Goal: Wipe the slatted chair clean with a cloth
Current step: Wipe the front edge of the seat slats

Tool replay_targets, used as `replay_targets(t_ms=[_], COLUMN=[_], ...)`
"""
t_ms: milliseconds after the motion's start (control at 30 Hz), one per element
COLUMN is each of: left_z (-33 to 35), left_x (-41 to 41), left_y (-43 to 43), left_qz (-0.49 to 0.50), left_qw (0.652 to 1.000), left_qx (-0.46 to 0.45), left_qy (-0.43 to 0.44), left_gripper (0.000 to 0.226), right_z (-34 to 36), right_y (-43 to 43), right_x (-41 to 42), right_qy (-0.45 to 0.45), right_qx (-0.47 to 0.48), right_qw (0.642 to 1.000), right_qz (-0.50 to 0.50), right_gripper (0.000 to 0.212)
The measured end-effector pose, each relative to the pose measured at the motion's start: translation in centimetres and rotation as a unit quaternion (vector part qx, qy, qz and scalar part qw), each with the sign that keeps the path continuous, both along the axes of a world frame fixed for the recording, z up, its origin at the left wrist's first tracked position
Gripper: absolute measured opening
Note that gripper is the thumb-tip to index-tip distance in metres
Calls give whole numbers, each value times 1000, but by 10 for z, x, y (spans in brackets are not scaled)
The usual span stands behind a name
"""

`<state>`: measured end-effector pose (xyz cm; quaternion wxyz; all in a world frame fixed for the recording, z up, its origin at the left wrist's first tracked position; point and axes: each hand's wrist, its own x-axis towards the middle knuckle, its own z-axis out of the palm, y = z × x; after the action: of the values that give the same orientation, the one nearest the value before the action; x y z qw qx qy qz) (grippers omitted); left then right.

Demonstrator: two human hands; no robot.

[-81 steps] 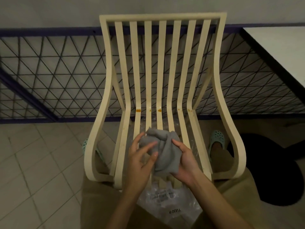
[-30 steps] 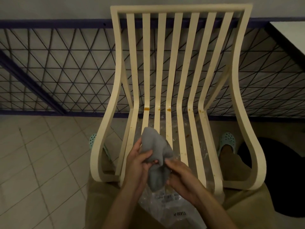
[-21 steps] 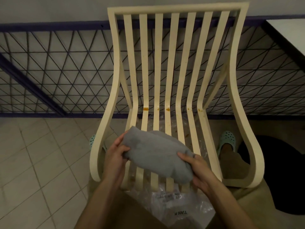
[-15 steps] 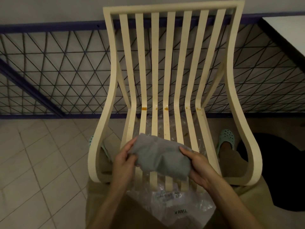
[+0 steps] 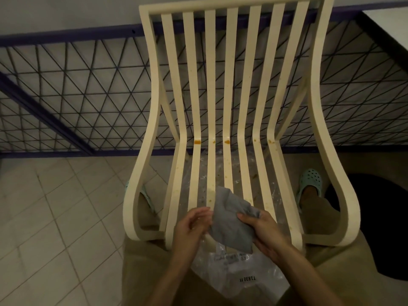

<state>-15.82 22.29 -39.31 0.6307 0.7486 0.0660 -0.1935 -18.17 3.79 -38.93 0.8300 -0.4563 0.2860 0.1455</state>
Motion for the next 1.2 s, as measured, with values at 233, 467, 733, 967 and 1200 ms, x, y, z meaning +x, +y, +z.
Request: replay_targets(t_ms=[233,467,733,967,1200], left_z=[-14,-14,-24,-39,-101], left_x=[-1,8,26,63,57], left_y=[9,17,46,50,50], left_qz=[-10,103,241,232,91], left_qw=[986,982,968,951,967], left_qx=[-69,-66,-22,174,239], left_qy=[149,144,64,-108,-7], left_gripper=[31,24,20,12,5], right_z=[3,-11,-36,-75,-88], right_y=[14,43,85,71,63], right_x=[9,14,38,40,45], right_qy=[-26,-229,-227,-176,-28], right_qx=[-45,-428,-346,-500,-515], right_qw=[997,824,862,778,814], right_qz=[65,292,291,337,267], right_gripper=[23,67,40,24,26])
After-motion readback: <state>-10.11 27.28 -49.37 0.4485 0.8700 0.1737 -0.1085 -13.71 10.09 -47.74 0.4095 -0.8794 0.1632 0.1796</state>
